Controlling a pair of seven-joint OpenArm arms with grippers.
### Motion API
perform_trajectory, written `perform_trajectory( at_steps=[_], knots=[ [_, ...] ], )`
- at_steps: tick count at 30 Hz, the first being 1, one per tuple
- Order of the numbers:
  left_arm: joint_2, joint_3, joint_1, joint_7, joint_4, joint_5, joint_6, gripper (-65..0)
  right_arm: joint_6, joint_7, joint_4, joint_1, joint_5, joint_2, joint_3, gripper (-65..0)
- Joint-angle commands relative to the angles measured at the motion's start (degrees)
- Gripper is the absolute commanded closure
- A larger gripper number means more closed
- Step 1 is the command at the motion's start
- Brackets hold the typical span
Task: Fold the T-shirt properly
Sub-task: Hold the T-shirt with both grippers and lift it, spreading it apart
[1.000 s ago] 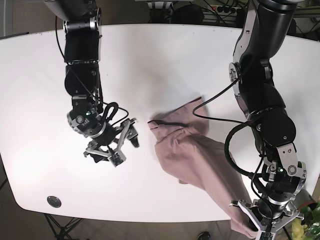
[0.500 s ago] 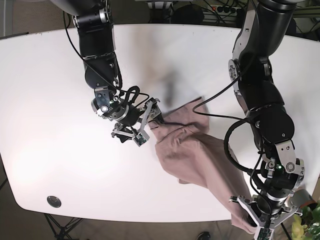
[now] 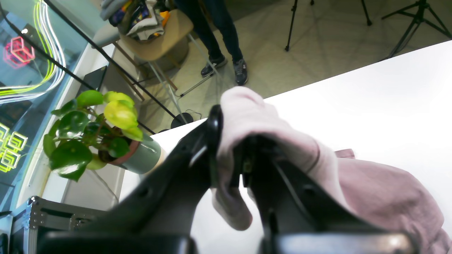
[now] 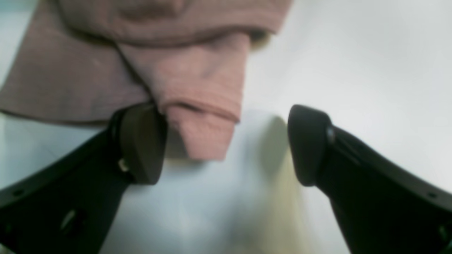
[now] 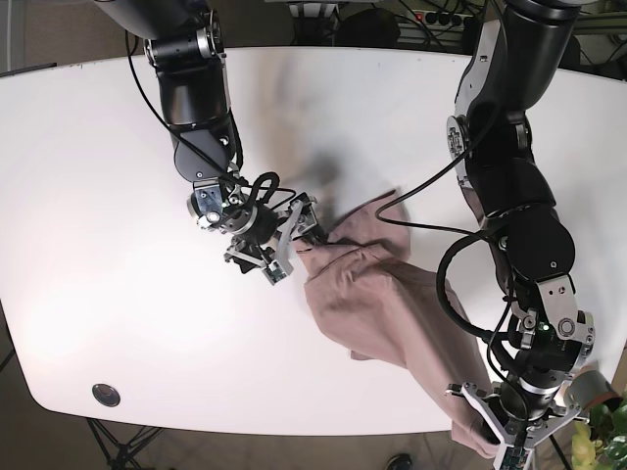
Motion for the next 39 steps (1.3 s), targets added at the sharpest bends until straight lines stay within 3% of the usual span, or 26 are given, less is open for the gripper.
perform_trajectory(
  at_steps=[1,4,10,13,17,28,32,35,39],
  knots=[
    [-0.1,0.0,-2.1,-1.5,0.9,-0.2,0.3,0.0,0.29,2.7,-0.8,2.0,0.9,-0.7,-0.1,-50.1],
    [0.0,0.0,-2.1,-1.5,0.9,-0.2,0.3,0.0,0.29,3.0,-1.8,2.3,0.9,-0.9,-0.2,-40.6],
    [-0.3,0.0,-2.1,-1.5,0.8,-0.2,0.3,0.0,0.20,4.1,-2.8,2.3,0.4,-2.1,0.0,-1.3],
    [-0.3,0.0,-2.1,-1.5,0.8,-0.2,0.3,0.0,0.20,4.0,-1.6,2.1,0.4,-2.1,0.0,-3.8],
    [-0.1,-0.1,-2.1,-1.5,0.8,-0.2,0.3,0.0,0.20,2.2,3.2,1.5,0.6,-0.5,0.1,-1.9],
    [3.4,-0.3,-3.5,-1.6,0.5,-0.2,0.6,0.0,0.55,-9.0,19.1,4.0,0.8,9.2,2.2,-1.9],
    [4.5,-0.3,-5.7,-1.7,-1.4,-0.3,3.8,0.0,0.82,-12.1,20.1,9.3,0.4,11.8,5.8,-1.9],
    [4.5,-0.6,-7.2,-1.7,-2.7,-0.3,5.6,0.0,0.90,-14.5,20.1,13.8,0.8,15.4,6.0,-1.9],
    [4.7,-2.9,-9.0,-1.7,-3.7,-0.3,6.9,0.0,0.90,-17.2,20.3,19.7,0.9,18.2,6.0,-1.9]
  ],
)
